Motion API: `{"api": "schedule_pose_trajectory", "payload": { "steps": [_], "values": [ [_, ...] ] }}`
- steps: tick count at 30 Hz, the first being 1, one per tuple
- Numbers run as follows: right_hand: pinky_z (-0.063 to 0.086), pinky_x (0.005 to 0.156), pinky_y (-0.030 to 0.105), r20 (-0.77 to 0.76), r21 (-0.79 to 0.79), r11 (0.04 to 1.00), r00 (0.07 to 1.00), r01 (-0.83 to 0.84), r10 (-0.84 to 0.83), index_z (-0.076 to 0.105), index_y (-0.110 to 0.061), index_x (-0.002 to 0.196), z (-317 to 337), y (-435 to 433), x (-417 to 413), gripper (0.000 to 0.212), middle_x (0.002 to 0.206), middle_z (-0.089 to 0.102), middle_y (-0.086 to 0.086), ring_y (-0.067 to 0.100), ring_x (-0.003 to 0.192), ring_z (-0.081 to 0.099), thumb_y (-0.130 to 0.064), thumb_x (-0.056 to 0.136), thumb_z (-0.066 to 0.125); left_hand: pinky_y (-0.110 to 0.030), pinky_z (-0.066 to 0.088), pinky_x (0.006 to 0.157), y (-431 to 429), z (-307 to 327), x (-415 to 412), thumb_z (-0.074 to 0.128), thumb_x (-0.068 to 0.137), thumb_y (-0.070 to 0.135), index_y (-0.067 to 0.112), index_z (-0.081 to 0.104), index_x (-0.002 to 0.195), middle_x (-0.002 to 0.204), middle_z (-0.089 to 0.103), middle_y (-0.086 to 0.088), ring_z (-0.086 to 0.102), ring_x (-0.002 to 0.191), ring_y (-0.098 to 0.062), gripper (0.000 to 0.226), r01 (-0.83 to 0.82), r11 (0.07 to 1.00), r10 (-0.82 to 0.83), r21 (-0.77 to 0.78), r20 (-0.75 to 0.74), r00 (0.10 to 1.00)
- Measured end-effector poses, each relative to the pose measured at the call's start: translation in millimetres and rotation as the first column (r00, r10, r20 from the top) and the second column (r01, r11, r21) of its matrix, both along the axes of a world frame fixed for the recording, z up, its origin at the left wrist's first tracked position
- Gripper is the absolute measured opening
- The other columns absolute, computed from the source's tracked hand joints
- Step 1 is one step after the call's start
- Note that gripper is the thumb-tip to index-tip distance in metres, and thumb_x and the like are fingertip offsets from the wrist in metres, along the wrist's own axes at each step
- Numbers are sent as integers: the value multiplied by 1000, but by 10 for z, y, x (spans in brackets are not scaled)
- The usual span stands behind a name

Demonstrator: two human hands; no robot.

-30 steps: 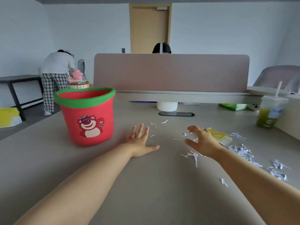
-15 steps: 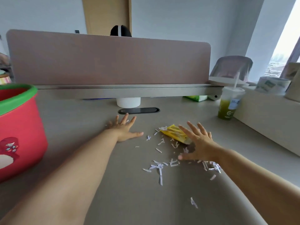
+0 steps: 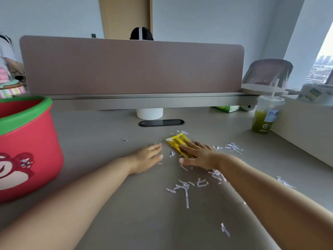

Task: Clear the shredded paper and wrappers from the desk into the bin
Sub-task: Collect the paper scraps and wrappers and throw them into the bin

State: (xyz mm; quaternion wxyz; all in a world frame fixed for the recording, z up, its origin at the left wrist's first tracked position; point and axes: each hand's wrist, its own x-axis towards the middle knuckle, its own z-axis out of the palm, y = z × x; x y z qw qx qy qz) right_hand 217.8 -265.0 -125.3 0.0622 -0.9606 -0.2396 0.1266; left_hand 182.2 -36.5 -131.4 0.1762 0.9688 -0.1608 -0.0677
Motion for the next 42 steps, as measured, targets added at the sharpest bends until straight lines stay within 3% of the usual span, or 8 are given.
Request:
{"api": "schedule_pose_trajectory", "payload": {
  "steps": [3,7,12,17,24,31,38,42],
  "values": [
    [-6,119,44,-62,78,996,997,-47,52,6,-41,143,31,-118,-244,75,157,-11,-11,14,144,-14,-69,80,36,-26,-3,117,-11,63,-322,31,88,61,19,7,147,158,-1,3,-3,145,-8,77,27,999,-26,17,-62,998],
    [-7,118,46,-74,57,992,991,-110,114,2,-42,142,37,-239,-604,98,156,-11,-11,14,143,-17,-81,62,43,-28,-2,117,-115,127,-682,17,41,99,21,-14,144,158,-10,-1,-8,145,-14,133,89,980,-73,179,-93,993],
    [15,118,41,78,178,984,997,-29,15,26,-38,138,-27,-343,-1006,87,154,18,-8,19,144,9,-66,65,63,-33,2,117,-537,82,-1042,49,76,68,17,-20,143,158,-9,-7,-7,146,-20,109,34,985,-27,170,-44,999],
    [37,97,33,276,257,963,948,87,-160,52,-31,117,-41,-406,-1145,63,122,52,1,27,117,42,-67,66,61,-37,22,112,-821,-47,-951,41,86,58,14,22,141,141,30,-13,25,131,-32,73,-176,979,152,98,214,965],
    [38,99,36,310,188,970,928,156,-209,48,-42,123,-5,-289,-987,44,129,48,1,29,118,40,-58,82,48,-40,40,94,-876,-68,-882,40,93,39,9,48,110,123,50,-14,45,118,-34,35,-261,965,250,0,286,925],
    [41,71,32,334,287,954,925,84,-182,57,-8,100,-11,-109,-949,23,104,63,19,36,97,59,-27,91,47,-34,38,71,-886,-57,-875,38,95,32,8,52,103,113,62,-19,57,104,-40,29,-233,967,181,97,378,908],
    [33,54,25,182,541,840,968,47,-172,60,-7,81,188,174,-1022,16,72,56,11,24,65,46,-20,88,55,-34,30,60,-487,164,-975,34,98,28,2,49,91,90,63,-29,58,83,-43,31,-266,947,318,-181,398,860],
    [33,47,11,243,664,746,958,-49,-153,52,-12,65,619,633,-1014,25,55,42,0,11,51,34,-22,88,56,-32,25,57,9,584,-1167,36,97,26,10,34,74,58,44,-10,41,61,-32,28,-267,904,411,-335,499,763]
  ]
}}
